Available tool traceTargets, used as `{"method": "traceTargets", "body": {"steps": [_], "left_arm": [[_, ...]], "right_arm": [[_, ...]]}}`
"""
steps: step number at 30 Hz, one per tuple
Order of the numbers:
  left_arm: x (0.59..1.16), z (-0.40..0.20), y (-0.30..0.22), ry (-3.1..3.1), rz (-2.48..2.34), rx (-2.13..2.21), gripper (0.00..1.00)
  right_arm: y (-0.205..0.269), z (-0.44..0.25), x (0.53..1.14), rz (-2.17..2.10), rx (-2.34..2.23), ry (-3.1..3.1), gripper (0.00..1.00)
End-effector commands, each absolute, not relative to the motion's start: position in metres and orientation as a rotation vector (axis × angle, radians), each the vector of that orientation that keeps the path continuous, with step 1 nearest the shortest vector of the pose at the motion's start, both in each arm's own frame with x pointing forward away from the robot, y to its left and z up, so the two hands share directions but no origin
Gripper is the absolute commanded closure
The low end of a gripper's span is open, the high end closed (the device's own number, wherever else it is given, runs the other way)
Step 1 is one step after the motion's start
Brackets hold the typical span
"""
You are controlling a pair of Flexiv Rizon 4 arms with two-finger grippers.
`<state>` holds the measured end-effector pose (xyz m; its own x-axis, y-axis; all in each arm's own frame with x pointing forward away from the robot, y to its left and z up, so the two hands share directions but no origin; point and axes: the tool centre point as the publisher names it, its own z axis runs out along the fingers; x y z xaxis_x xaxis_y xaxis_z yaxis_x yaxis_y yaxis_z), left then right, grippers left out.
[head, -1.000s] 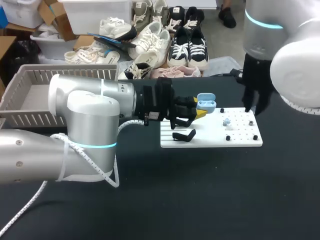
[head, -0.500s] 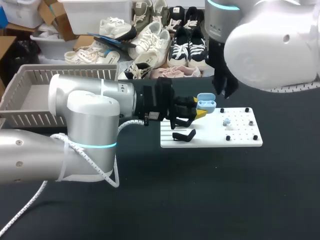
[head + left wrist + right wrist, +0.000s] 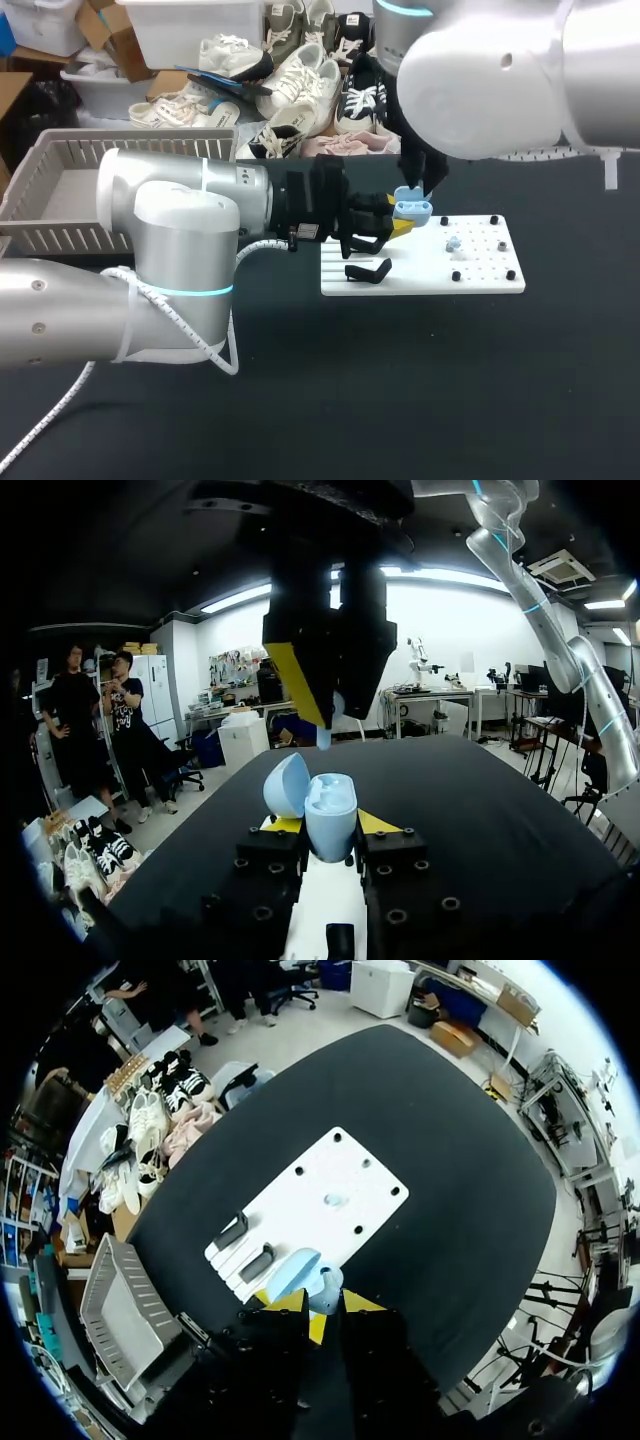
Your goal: Pick up each earbud case from the left stands, insert the matching earbuds, close the lid, and place the case in the box.
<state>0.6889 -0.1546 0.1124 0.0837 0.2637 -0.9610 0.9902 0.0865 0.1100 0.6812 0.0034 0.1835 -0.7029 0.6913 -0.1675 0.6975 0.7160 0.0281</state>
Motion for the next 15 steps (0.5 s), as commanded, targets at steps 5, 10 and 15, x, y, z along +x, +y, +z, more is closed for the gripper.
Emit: {"method": "traceTargets", "body": {"steps": [5,10,15], "left_arm": [[0.6881,0.112,-0.1542,1.368,-0.925,1.363,1.0],[0.6881,0.112,-0.1542,1.368,-0.925,1.363,1.0],[0.6881,0.112,-0.1542,1.368,-0.925,1.363,1.0]], "right_arm": [[0.0054,0.1815,0.6799,-0.015,1.108,2.753,1.0],[0.0038,0.1786,0.6768,0.048,1.106,2.746,1.0],[0.0031,0.1738,0.6749,0.055,1.11,2.75,1.0]]}}
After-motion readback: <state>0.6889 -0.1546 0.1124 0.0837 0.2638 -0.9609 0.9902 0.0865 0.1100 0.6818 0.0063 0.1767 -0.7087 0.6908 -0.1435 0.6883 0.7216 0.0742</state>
